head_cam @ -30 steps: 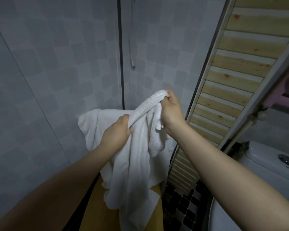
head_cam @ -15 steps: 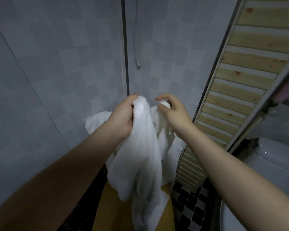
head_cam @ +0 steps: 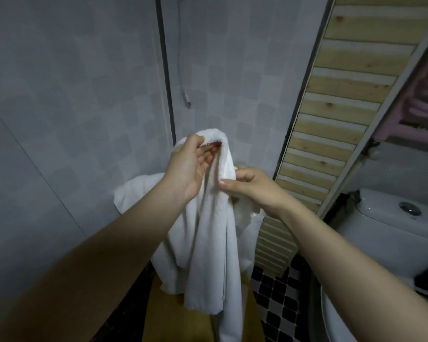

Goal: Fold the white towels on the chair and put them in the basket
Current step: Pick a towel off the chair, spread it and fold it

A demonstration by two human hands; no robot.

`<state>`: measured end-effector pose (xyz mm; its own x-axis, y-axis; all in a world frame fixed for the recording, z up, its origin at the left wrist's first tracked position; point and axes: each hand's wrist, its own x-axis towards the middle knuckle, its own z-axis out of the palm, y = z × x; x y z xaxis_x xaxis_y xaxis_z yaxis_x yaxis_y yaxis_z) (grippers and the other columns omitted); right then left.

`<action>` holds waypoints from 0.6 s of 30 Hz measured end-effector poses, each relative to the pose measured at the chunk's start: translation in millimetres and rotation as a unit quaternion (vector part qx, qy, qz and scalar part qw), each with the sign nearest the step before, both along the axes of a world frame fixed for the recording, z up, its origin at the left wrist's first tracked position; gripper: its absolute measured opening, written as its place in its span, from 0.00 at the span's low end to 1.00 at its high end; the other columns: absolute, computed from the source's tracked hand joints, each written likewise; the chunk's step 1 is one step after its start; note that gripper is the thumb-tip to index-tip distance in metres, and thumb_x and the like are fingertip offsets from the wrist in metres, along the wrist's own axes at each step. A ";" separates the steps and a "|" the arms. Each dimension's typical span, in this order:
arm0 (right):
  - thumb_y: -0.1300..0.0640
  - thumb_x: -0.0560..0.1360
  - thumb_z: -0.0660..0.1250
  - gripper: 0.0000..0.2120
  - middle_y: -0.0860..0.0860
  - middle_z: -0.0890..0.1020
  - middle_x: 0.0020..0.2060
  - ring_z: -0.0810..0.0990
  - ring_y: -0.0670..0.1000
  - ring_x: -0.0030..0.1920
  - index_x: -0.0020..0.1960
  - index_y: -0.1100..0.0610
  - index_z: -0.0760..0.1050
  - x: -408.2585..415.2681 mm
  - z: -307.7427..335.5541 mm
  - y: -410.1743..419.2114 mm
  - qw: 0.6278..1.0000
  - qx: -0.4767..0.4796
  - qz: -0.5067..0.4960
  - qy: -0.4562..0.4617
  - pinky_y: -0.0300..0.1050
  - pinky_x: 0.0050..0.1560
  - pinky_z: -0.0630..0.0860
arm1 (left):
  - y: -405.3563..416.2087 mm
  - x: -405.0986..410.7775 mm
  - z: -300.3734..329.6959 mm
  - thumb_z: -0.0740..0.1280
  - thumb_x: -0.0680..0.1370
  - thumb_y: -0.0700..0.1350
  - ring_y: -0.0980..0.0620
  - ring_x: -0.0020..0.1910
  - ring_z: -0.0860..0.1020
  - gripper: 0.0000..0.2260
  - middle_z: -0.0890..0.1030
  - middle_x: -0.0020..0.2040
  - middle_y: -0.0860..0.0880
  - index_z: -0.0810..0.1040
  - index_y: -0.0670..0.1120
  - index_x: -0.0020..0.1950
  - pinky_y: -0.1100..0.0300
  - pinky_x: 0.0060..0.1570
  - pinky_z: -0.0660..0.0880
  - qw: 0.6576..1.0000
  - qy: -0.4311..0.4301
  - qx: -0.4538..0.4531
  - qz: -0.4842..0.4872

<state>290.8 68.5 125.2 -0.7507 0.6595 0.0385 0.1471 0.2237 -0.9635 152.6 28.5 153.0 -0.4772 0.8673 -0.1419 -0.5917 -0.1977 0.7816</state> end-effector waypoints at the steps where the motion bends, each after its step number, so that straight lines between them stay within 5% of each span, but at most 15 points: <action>1: 0.56 0.71 0.72 0.03 0.57 0.79 0.51 0.81 0.50 0.48 0.39 0.54 0.84 2.6 -2.0 0.9 0.999 -0.003 0.008 -0.040 0.47 0.57 0.77 | 2.1 -3.9 2.2 0.58 0.78 0.40 0.54 0.39 0.80 0.07 0.82 0.36 0.47 0.75 0.41 0.45 0.66 0.38 0.76 1.000 -0.017 0.012 0.004; 4: 0.56 0.71 0.72 0.09 0.57 0.84 0.46 0.82 0.52 0.45 0.44 0.62 0.83 11.2 -9.3 3.4 0.991 -0.019 0.014 -0.129 0.48 0.54 0.79 | 7.7 -15.6 10.3 0.57 0.79 0.41 0.54 0.42 0.78 0.07 0.81 0.40 0.47 0.74 0.42 0.47 0.66 0.43 0.75 0.998 -0.052 0.047 0.007; 8: 0.55 0.76 0.66 0.13 0.50 0.83 0.30 0.80 0.49 0.31 0.33 0.54 0.80 8.6 -4.2 4.0 0.990 -0.105 -0.089 -0.023 0.43 0.38 0.77 | 9.6 -14.1 6.9 0.57 0.81 0.46 0.58 0.49 0.77 0.11 0.78 0.49 0.53 0.73 0.46 0.60 0.61 0.60 0.71 0.997 -0.005 0.051 -0.053; 11: 0.56 0.76 0.66 0.15 0.51 0.81 0.26 0.77 0.49 0.27 0.31 0.57 0.75 -5.8 -4.6 0.9 0.978 -0.137 -0.156 0.034 0.42 0.35 0.73 | -0.9 -0.5 -14.3 0.60 0.80 0.48 0.57 0.46 0.77 0.09 0.78 0.47 0.53 0.72 0.50 0.59 0.63 0.51 0.73 0.969 0.230 -0.060 -0.069; 14: 0.58 0.78 0.63 0.14 0.53 0.80 0.23 0.79 0.48 0.24 0.34 0.60 0.75 -20.4 -9.4 -5.1 0.948 -0.231 -0.194 0.098 0.37 0.28 0.75 | -17.9 7.8 -43.9 0.66 0.77 0.48 0.53 0.50 0.75 0.11 0.78 0.51 0.49 0.76 0.45 0.56 0.63 0.54 0.70 0.828 0.552 -0.086 -0.045; 16: 0.59 0.79 0.61 0.11 0.56 0.82 0.27 0.82 0.51 0.28 0.41 0.64 0.75 -28.8 -10.9 -7.3 0.919 -0.308 -0.202 0.142 0.41 0.31 0.80 | -27.3 10.3 -56.9 0.67 0.76 0.48 0.54 0.47 0.73 0.13 0.76 0.50 0.49 0.74 0.43 0.56 0.66 0.48 0.68 0.798 0.593 -0.096 -0.041; 18: 0.58 0.78 0.62 0.11 0.59 0.82 0.30 0.82 0.54 0.32 0.43 0.65 0.74 -36.4 -11.7 -5.2 0.909 -0.327 -0.214 0.145 0.47 0.38 0.81 | -32.0 7.5 -61.8 0.66 0.76 0.50 0.54 0.42 0.73 0.11 0.76 0.44 0.50 0.73 0.43 0.52 0.70 0.40 0.68 0.836 0.533 -0.125 -0.035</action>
<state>254.5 63.3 113.5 -0.4400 0.8419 -0.3125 -0.1948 -0.4292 -0.8819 160.1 -3.5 91.1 -0.3971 0.9053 0.1509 0.4642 0.0563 0.8839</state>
